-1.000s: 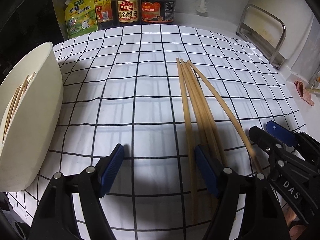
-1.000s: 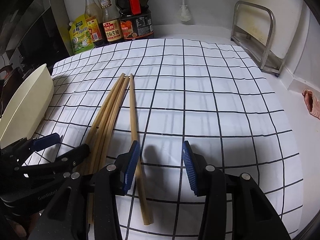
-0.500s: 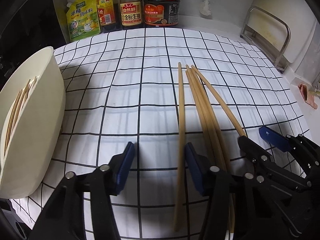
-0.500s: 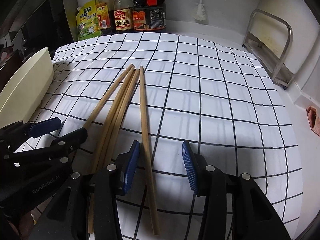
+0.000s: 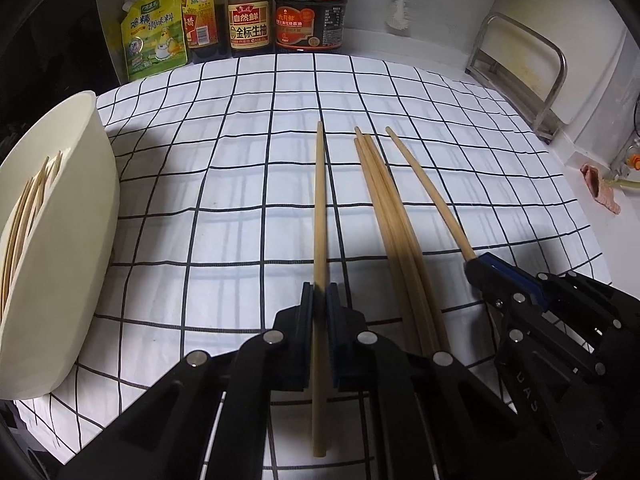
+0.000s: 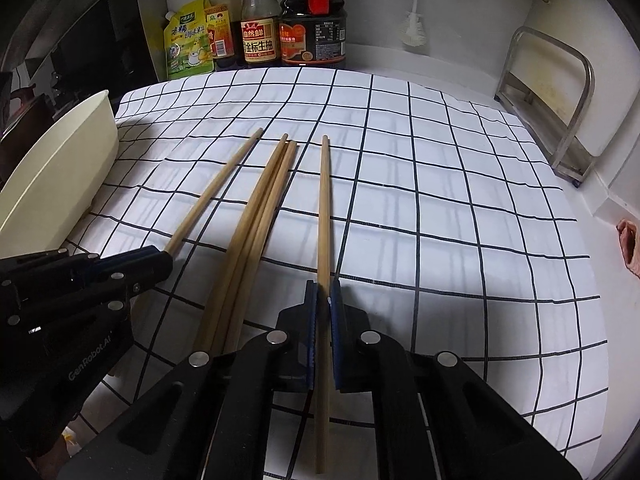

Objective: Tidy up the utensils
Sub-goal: 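Grasp a chopstick with the left tool while the right tool grasps another, then carry both chopsticks into the white bowl and open both tools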

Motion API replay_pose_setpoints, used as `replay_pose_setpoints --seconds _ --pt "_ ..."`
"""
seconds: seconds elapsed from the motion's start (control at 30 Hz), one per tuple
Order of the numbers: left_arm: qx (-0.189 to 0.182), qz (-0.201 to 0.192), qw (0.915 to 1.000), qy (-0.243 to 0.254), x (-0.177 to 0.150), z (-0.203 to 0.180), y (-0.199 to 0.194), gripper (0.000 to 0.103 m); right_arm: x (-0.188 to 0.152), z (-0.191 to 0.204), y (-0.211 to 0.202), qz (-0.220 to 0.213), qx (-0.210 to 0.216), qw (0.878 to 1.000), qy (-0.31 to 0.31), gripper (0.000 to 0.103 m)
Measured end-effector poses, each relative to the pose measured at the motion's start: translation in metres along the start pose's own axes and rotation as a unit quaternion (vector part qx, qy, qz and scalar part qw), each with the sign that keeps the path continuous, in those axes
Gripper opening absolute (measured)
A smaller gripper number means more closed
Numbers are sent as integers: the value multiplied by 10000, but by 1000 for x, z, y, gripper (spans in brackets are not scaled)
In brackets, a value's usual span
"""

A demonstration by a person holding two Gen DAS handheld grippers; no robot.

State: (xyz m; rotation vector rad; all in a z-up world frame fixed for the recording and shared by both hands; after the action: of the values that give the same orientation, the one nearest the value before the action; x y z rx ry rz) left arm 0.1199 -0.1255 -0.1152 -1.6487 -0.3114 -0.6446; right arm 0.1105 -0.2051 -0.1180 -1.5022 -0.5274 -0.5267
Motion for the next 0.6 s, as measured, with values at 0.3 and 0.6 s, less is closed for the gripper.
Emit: replay_pose_setpoints --seconds 0.3,0.6 --pt "-133 -308 9993 -187 9 17 -37 7 7 8 -29 -227 279 9987 374 6" --pt "-87 -906 9949 -439 27 66 -97 7 45 60 -63 -679 692 9949 282 6"
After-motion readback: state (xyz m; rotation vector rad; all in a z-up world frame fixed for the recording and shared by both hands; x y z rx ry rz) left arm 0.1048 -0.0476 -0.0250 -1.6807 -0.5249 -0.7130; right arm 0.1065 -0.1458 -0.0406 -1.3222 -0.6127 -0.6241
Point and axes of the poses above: each gripper's, at about its wrist camera, not at the fingertips, and y roughly the way its jaws point, z to its left, x to its top, the point moved 7 cm from there along y, roughly the way its jaws point, and after that the axes turned 4 degrees about -z, right-handed, at the moved point
